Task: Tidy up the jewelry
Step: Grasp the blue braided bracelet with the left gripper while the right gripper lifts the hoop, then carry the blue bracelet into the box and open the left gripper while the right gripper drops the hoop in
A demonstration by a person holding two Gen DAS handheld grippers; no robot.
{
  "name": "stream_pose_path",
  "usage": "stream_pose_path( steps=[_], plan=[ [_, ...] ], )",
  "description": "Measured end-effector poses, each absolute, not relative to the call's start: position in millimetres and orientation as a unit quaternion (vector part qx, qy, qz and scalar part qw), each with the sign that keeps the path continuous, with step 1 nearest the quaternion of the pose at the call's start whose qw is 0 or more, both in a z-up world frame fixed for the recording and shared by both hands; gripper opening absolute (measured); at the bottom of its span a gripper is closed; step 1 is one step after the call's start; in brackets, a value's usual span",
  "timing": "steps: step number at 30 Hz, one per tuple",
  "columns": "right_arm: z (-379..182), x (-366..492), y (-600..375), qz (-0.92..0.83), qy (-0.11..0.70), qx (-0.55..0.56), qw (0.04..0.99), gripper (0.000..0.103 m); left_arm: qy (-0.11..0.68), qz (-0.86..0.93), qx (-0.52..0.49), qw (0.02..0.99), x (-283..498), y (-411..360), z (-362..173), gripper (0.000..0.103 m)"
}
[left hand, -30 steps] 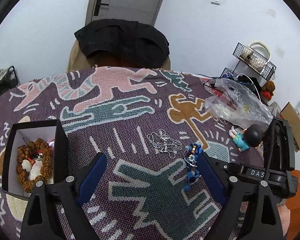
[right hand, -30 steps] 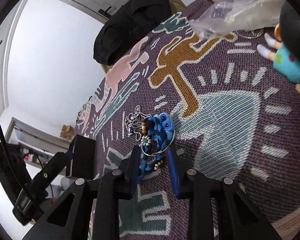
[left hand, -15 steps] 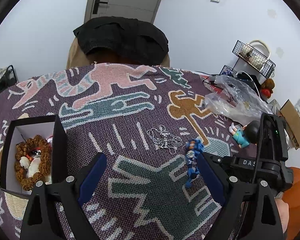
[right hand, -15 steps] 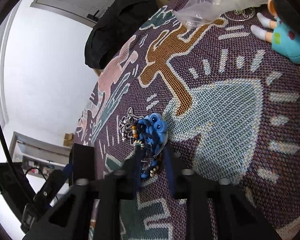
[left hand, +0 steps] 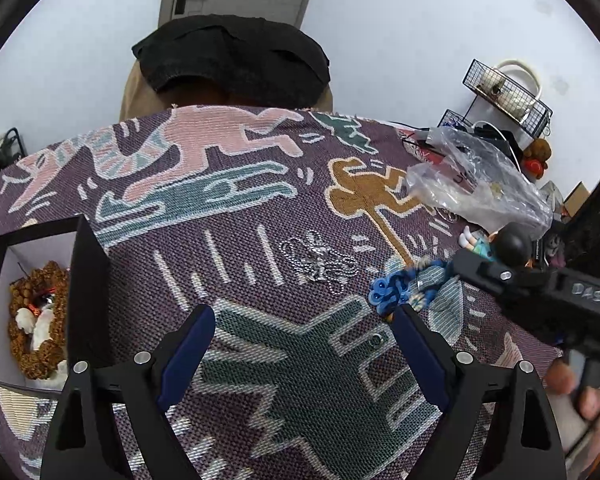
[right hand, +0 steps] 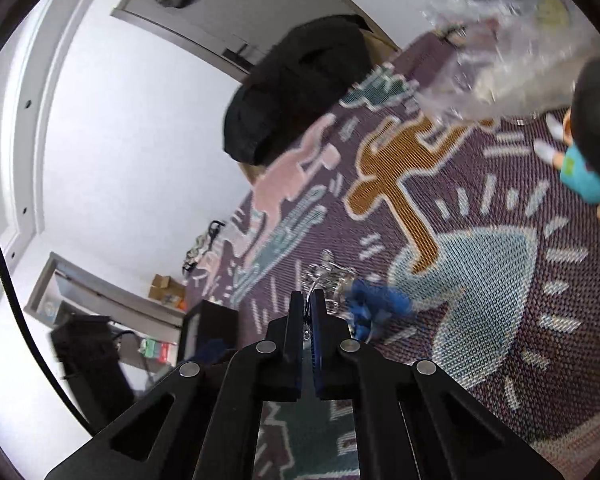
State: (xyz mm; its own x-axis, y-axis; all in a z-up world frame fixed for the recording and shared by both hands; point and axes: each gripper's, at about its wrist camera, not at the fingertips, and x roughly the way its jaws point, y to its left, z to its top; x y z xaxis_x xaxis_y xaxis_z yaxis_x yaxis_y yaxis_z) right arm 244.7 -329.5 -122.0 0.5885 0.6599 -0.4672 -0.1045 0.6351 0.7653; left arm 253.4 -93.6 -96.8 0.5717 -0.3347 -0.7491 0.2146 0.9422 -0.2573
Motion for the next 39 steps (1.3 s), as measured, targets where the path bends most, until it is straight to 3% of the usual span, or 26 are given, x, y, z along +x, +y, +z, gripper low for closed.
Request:
stream_pose_path(
  steps=[14,25,29,30,35,39],
  plan=[
    [-94.3,215.7,-362.6,0.219,0.345,0.355,0.841,0.005,0.452,-0.175,-0.048,0.873,268.5,-126.1,-101.3,0.085],
    [-105.8,207.6,-393.2,0.198,0.344,0.371,0.839,0.005,0.497,-0.201,-0.027,0.844,294.0,-179.8,-129.9,0.067],
    [-107.6,207.7,-395.7,0.197,0.344,0.372,0.839,0.005,0.508,-0.203,-0.018,0.837,297.5,-193.1,-138.8,0.039],
    [-108.3,208.2,-395.5,0.197,0.345,0.373,0.839,0.005,0.501,-0.201,-0.002,0.842,295.5,-197.2,-138.0,0.026],
    [-109.8,209.5,-391.9,0.201,0.348,0.373,0.837,0.005,0.489,-0.200,-0.003,0.849,291.1,-187.8,-128.0,0.015],
    [-107.3,211.5,-382.4,0.208,0.348,0.369,0.836,0.005,0.463,-0.193,-0.006,0.865,284.0,-168.4,-106.6,0.014]
  ],
)
